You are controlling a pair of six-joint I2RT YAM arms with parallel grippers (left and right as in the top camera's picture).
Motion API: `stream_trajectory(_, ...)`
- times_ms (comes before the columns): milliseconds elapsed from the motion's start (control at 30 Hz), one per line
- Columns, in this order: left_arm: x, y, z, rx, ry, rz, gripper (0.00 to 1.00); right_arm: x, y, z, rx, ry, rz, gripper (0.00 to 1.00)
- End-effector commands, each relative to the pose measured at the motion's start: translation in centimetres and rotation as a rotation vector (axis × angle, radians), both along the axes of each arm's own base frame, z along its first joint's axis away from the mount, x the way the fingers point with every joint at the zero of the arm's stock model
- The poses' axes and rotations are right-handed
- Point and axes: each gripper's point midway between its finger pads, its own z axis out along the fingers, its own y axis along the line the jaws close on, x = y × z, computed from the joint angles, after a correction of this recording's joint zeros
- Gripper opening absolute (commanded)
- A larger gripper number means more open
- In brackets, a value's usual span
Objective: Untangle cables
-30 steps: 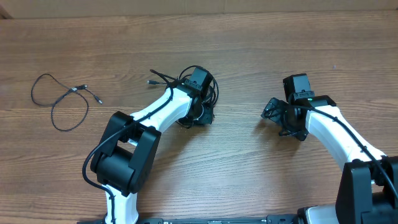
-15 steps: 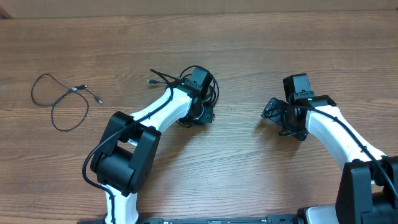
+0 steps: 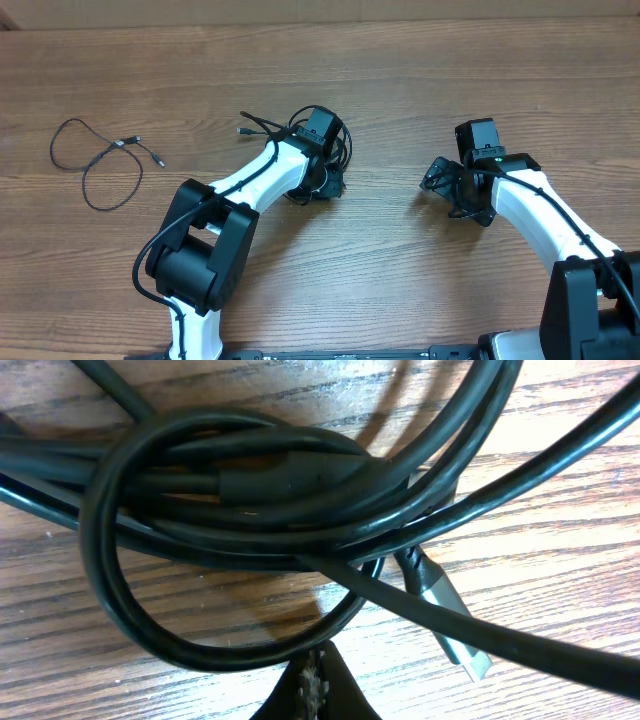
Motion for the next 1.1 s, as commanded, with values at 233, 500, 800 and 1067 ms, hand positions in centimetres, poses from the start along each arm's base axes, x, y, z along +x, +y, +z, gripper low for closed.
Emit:
stream_trajectory(233,-0.02,0.79,-0.65,0.040,-0.005,0.017,0.04,0.28,-0.26,0.35,-0.012,-0.017,-0.001,1.00)
stream_trajectory(500,-0.01,0.78,-0.65,0.040,-0.006,0.017,0.04,0.29,-0.26,0.35,-0.012,-0.018,-0.001,1.00)
stream_trajectory(800,0.00,0.78,-0.64,0.039,-0.006,0.017,0.05,0.29,-0.26,0.35,-0.012,-0.018,-0.001,1.00)
stream_trajectory(1067,0.02,0.78,-0.64,0.039,-0.007,0.017,0.06,0.29,-0.26,0.35,-0.012,-0.018,-0.001,1.00)
